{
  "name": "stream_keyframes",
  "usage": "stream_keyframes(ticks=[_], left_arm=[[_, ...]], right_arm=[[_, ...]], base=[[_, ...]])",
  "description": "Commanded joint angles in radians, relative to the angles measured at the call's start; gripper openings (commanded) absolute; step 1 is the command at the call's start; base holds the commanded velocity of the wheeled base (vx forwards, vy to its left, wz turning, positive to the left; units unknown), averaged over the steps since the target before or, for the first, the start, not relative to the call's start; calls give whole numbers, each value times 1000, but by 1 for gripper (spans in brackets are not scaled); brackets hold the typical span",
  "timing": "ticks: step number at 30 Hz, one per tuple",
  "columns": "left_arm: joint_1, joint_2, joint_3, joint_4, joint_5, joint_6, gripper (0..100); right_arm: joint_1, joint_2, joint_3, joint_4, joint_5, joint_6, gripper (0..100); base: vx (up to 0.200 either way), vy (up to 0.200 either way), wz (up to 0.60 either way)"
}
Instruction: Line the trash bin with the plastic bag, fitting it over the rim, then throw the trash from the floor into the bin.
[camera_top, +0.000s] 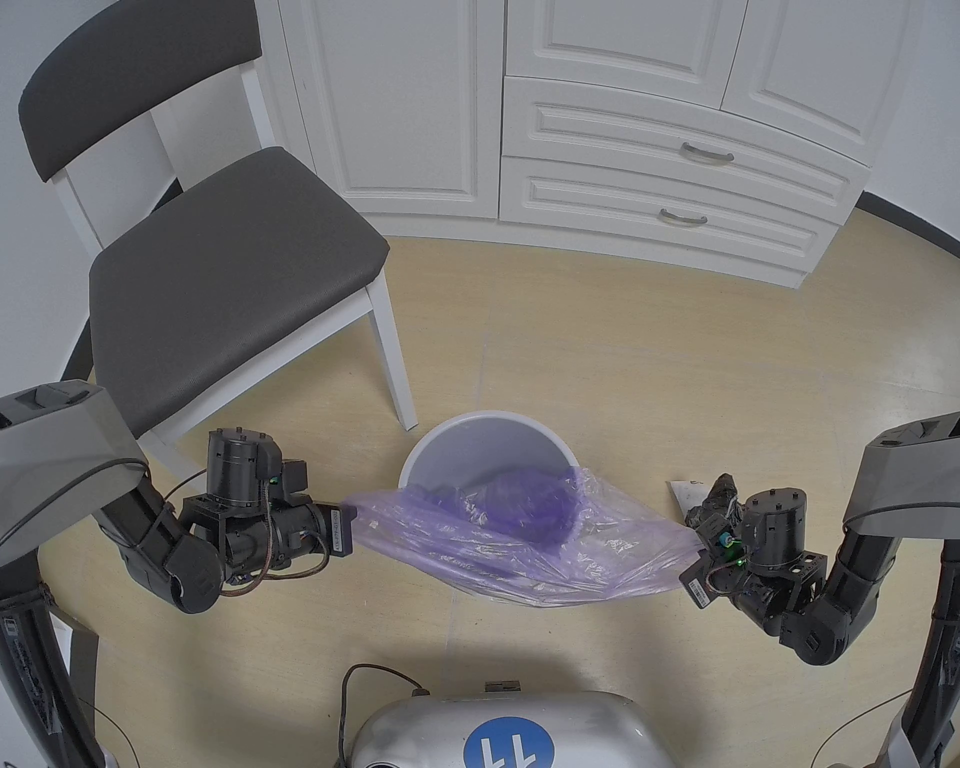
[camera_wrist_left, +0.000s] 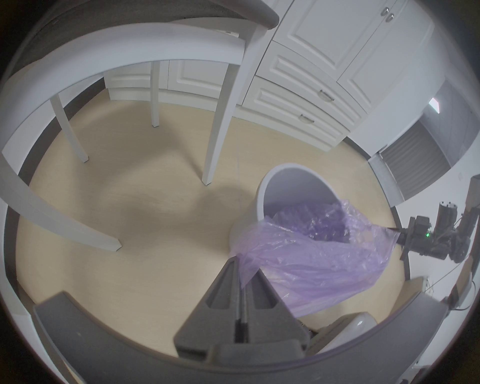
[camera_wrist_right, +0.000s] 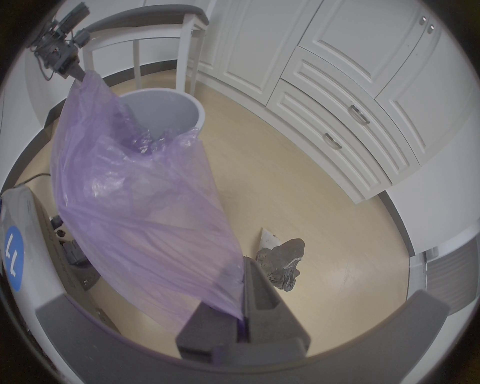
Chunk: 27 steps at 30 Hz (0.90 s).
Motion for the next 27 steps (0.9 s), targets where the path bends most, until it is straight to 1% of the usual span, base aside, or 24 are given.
stream_keyframes(ticks=[1,2,3,4,10,15,19,21,23,24,25,27], left_arm=[[7,-36,4,101,-3,64,0],[7,-36,4,101,-3,64,0],[10,-53,3,136,-6,73,0],[12,-56,3,144,-10,73,0],[10,-19,-8,133,-16,71,0],[4,42,-19,55,-3,68,0],[-2,87,-16,-16,-3,67,0],[-33,123,-13,-60,21,67,0],[-48,142,-11,-82,64,67,0],[-54,156,-14,-96,104,70,0],[-54,160,-16,-103,119,71,0],[-48,157,-19,-105,122,71,0]], right_arm=[[-6,-12,37,-1,10,-22,0],[-6,-12,37,-1,10,-22,0],[-6,-14,49,-1,10,-24,0],[-6,-12,52,-1,10,-26,0],[8,57,25,-15,10,-32,0],[10,117,-33,-18,6,-19,0],[10,144,-64,-16,-1,10,0],[-3,157,-83,-18,-2,16,0],[-10,161,-90,-16,-2,17,0],[-15,167,-95,-19,-1,17,0],[-15,172,-96,-21,-1,19,0],[-13,174,-99,-21,-1,20,0]], base=[[0,0,0],[0,0,0],[0,0,0],[0,0,0],[0,0,0],[0,0,0],[0,0,0],[0,0,0],[0,0,0],[0,0,0],[0,0,0],[0,0,0]])
